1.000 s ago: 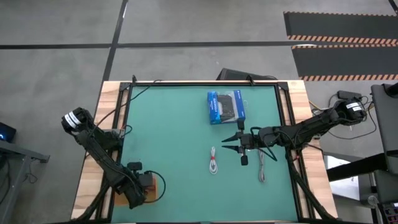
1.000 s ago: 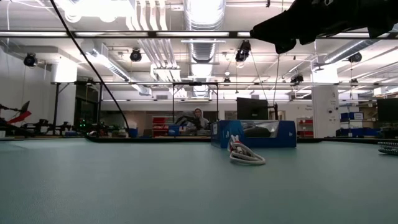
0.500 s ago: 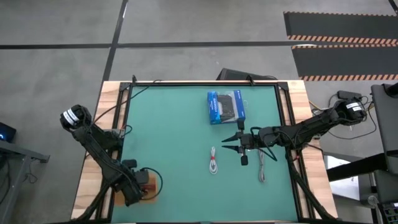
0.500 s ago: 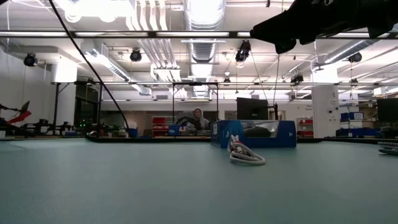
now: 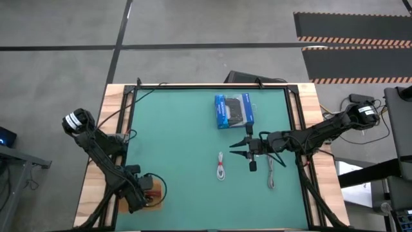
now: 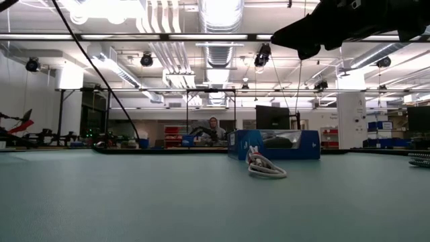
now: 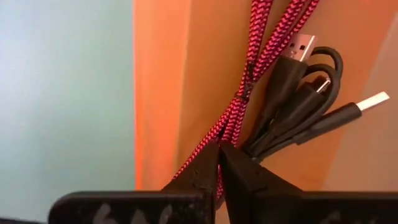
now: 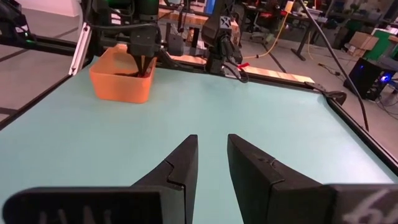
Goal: Pick and place USB-C Cables
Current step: Put the pink charger cable into the orange bin, then put the white charger cable into the orange bin
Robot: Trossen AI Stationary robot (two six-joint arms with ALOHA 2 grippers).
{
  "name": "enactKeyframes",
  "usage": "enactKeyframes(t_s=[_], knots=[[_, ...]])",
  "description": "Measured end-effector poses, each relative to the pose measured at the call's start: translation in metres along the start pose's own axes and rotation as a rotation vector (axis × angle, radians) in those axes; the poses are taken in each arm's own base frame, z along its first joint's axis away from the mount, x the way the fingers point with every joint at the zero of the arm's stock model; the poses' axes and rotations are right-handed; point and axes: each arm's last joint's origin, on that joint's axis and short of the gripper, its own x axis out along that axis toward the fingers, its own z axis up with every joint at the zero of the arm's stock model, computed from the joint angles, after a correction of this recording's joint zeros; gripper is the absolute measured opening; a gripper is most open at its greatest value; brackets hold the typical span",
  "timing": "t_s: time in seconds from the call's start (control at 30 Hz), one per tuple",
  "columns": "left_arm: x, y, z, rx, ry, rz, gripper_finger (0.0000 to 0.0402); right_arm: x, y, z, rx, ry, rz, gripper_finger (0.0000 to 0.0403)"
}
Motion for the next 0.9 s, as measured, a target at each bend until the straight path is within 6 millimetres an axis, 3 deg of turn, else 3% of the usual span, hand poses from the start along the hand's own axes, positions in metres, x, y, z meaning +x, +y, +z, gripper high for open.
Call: enactKeyframes(t_s=[0.17,0.37,0.9], knots=[[0.01,0.002,0.0,0.0,-0.014,-0.033,0.0,0.0,0.0,0.0,0.008,0.002,0.0,0.0077],[0.007,0.001,0.0,-0.001,-0.017,-0.04,0.0,0.0,0.0,0.0,0.01,0.001,-0.001,0.0077],[-0.023,-0.01,0.006,-0.071,-0.072,-0.16,0.0,0.001,-0.001,0.004,0.137,-0.012,-0.008,0.0077]])
